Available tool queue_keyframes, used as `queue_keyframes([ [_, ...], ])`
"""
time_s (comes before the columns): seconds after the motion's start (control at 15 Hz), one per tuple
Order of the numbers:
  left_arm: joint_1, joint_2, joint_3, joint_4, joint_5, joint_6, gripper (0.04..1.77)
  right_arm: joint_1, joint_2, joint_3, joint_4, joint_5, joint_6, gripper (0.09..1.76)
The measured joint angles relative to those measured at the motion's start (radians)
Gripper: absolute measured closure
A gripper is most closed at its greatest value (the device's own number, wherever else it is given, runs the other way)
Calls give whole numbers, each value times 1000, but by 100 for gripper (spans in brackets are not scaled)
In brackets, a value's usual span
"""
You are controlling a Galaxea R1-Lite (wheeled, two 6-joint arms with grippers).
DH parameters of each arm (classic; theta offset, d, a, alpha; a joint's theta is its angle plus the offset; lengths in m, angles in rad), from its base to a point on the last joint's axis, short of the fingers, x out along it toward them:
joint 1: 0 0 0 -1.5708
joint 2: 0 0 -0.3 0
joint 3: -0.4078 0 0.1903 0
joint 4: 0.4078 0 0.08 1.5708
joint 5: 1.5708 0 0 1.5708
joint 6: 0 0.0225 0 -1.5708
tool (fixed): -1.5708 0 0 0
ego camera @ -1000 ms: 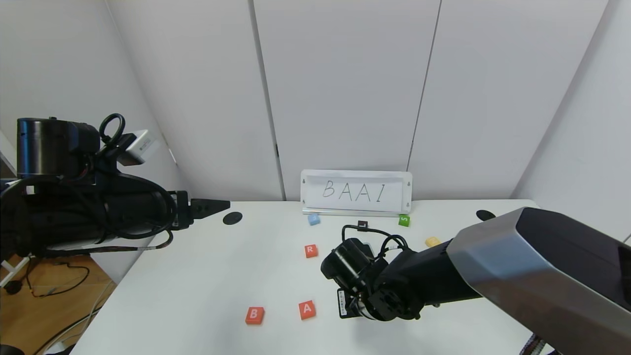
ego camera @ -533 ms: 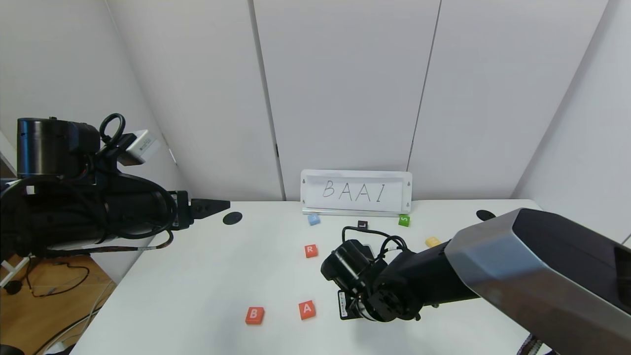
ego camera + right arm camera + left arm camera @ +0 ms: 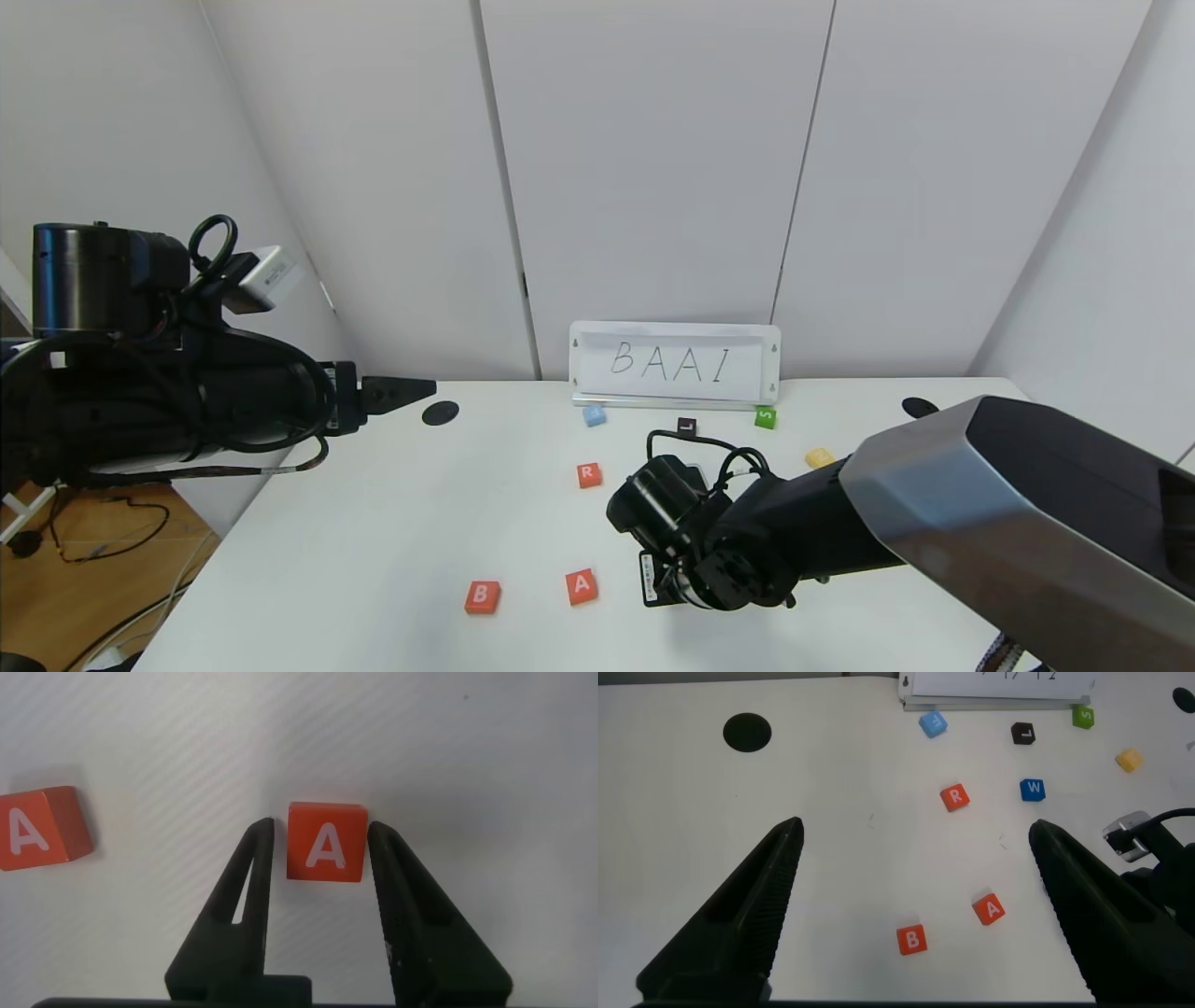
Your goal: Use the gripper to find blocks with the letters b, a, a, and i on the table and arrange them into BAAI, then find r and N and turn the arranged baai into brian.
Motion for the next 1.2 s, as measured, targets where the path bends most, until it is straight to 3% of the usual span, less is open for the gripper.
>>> queue_keyframes([
  [0.27,0,0,1,0,0,0,9,0,0,0,-1,-1,1,68],
  [0.47,0,0,0,0,0,0,9,1,-1,0,0,-1,1,51],
  [1.07,0,-1,0,0,0,0,9,-16,-42,0,23,-7,-2,26],
  [1.2,0,-1,1,0,0,-1,9,-20,-54,0,24,-47,-3,23],
])
